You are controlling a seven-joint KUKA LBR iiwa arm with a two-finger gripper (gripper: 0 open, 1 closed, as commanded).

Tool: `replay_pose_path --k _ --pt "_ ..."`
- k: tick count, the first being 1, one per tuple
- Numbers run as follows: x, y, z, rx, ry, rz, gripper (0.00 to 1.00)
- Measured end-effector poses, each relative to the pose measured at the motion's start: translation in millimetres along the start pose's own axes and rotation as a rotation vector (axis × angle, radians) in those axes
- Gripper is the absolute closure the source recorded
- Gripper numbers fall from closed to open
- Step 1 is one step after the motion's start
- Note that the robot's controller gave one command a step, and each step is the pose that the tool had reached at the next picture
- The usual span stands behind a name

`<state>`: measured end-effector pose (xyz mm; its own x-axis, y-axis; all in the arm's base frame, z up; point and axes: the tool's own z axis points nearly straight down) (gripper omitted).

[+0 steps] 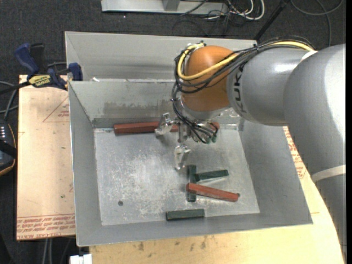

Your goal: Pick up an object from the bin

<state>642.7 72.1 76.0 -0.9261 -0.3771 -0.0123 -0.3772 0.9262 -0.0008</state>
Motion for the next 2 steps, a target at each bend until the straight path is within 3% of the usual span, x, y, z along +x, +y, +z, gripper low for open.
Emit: replay_pose_path --k 1,2 --pt "22.6 -27 -20 -0.005 0.009 -0.060 0.00" --pt "69.9 -56 -40 -0.002 0.010 -0.200 0.00"
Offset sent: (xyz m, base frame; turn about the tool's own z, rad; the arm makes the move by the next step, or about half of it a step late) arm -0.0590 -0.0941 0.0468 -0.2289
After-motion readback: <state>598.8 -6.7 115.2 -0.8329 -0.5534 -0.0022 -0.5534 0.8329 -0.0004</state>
